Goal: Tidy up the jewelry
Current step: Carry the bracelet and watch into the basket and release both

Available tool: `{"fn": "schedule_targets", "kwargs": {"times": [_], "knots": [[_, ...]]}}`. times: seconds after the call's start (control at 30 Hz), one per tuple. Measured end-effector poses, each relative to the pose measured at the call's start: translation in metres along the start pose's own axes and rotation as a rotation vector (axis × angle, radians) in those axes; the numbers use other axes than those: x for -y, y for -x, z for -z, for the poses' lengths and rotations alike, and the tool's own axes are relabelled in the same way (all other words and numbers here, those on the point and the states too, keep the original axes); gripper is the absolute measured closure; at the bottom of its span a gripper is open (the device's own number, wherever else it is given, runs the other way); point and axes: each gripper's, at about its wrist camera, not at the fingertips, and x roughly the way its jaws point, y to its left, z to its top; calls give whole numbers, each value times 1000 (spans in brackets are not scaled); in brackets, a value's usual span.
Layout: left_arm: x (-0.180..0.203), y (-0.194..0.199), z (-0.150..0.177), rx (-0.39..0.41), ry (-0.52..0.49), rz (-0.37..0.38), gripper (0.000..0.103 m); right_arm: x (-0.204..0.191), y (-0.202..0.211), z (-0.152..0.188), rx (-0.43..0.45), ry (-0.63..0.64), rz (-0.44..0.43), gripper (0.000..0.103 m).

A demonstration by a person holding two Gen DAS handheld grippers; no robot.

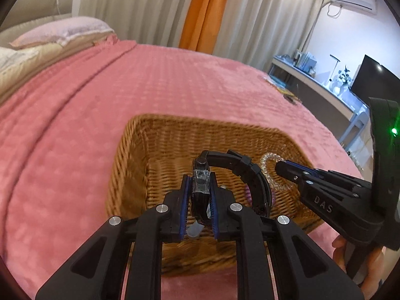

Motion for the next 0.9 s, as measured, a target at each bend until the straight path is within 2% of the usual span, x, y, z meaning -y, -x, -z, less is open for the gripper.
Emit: {"fn": "schedule_targets", "kwargs": {"times": [0.23,0.33,0.37,0.4,0.47,0.53,0.7,0.9], "knots": [[-3,-18,5,-53,-11,-1,89,1,-22,3,-82,2,-1,95],[0,-17,7,-50,-30,-9,83,1,-20,3,-84,2,-3,93],[0,-14,6,-45,-33,-4,78,2,-18,2,-89,-7,-21,92],[1,-12,5,-42,-34,-5,66,4,-16,2,-91,-15,-31,88],[0,-3,5,-30,-26,-14,55,7,-10,2,-86,-30,-47,79],[-4,8,7,-27,-15,6,55,8,0,3,-73,-25,-42,73],[-10,31,10,-14,7,27,55,7,31,7,-41,-22,-52,73],[-3,84,22,47,-24,63,55,5,86,21,31,-18,-81,73]]}}
